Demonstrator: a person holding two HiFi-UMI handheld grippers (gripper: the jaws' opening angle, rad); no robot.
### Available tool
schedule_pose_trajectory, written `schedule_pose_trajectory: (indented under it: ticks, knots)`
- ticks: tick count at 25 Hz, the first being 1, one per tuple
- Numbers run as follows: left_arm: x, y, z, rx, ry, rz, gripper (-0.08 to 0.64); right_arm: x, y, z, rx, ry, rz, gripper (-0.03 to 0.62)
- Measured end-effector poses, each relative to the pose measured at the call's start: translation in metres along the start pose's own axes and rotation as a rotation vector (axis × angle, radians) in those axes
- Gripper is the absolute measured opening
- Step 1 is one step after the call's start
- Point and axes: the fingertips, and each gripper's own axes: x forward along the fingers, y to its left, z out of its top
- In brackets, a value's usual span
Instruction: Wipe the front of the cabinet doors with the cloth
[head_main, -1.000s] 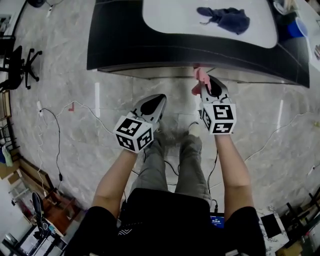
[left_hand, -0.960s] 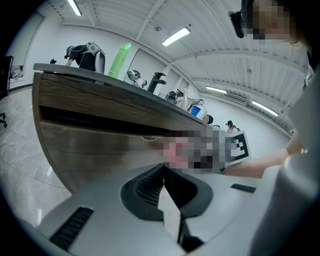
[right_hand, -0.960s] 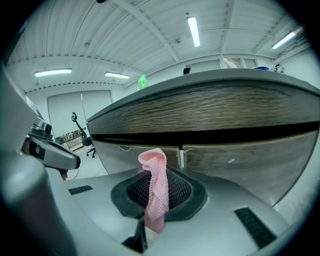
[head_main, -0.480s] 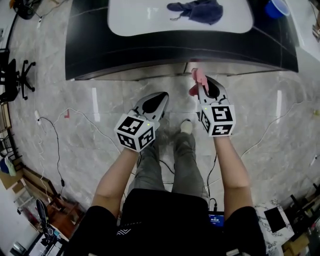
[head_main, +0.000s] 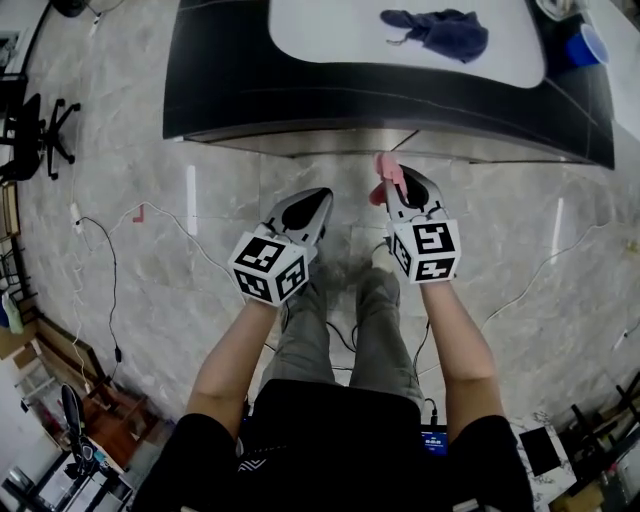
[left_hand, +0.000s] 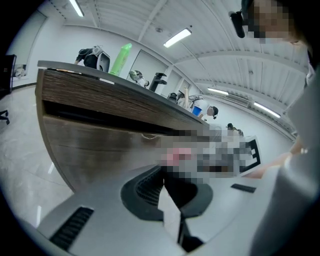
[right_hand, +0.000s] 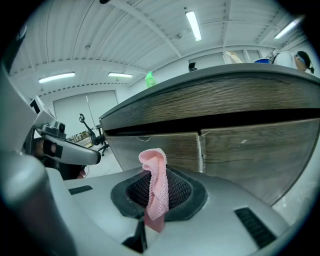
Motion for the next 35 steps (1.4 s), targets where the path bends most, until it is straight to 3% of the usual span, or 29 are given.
schedule_pose_trajectory:
  ticks: [5, 20, 29, 35]
  knots:
    - [-0.038, 0.051, -0.003, -0.064, -0.029, 0.063, 0.009, 0.035, 0.052, 0.001, -0.028, 0.022, 0.054, 0.048]
    - [-0.104, 0.183, -0.020, -0.086, -0.077, 0.160, 0.009, 0.140, 0.191, -0.001, -0.118, 0.072, 0.188, 0.048]
    - [-0.106, 0.216, -0.028, -0.090, -0.071, 0.169, 0.009, 0.186, 0.220, -0.002, -0.121, 0.095, 0.197, 0.048]
    - [-0.097, 0.218, -0.024, -0.093, -0.094, 0.177, 0.009, 0.189, 0.211, -0.005, -0.115, 0.104, 0.184, 0.048]
